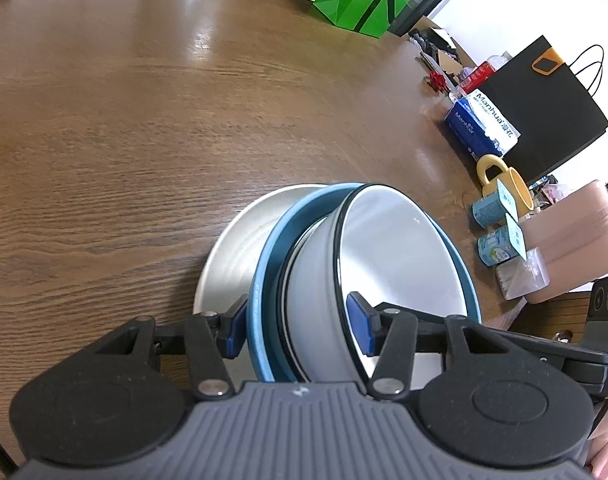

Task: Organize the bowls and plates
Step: 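Lower the blue bowl stack with both grippers onto the cream plate stack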

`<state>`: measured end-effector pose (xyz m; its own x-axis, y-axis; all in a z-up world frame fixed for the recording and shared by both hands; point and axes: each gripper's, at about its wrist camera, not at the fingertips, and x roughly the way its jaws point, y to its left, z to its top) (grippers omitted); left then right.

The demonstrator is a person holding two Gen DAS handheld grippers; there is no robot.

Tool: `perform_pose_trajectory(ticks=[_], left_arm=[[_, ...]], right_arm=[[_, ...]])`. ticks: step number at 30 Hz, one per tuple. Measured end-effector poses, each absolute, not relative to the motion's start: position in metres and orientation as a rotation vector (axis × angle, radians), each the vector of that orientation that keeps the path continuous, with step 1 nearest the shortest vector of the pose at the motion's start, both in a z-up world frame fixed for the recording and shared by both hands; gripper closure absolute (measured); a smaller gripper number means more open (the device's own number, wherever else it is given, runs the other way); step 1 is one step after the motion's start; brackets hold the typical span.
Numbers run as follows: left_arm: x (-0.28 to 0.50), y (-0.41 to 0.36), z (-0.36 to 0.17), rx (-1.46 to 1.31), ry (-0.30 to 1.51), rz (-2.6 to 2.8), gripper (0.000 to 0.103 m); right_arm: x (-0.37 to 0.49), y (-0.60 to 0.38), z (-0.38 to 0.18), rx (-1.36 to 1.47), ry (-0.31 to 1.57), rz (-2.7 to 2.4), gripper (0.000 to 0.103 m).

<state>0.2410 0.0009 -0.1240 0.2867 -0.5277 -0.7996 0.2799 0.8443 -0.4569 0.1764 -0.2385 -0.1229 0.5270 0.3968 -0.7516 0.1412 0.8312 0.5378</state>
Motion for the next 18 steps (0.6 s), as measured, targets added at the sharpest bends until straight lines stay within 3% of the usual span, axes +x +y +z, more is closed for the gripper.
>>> perform_pose_trajectory(ticks=[18], left_arm=[[0.239,-0.016,-0.133,-0.243,1.169,-0.503,0.052]], right_arm=[[0.181,-0.256,-0.134,0.569,1.041,0.179,0.064]])
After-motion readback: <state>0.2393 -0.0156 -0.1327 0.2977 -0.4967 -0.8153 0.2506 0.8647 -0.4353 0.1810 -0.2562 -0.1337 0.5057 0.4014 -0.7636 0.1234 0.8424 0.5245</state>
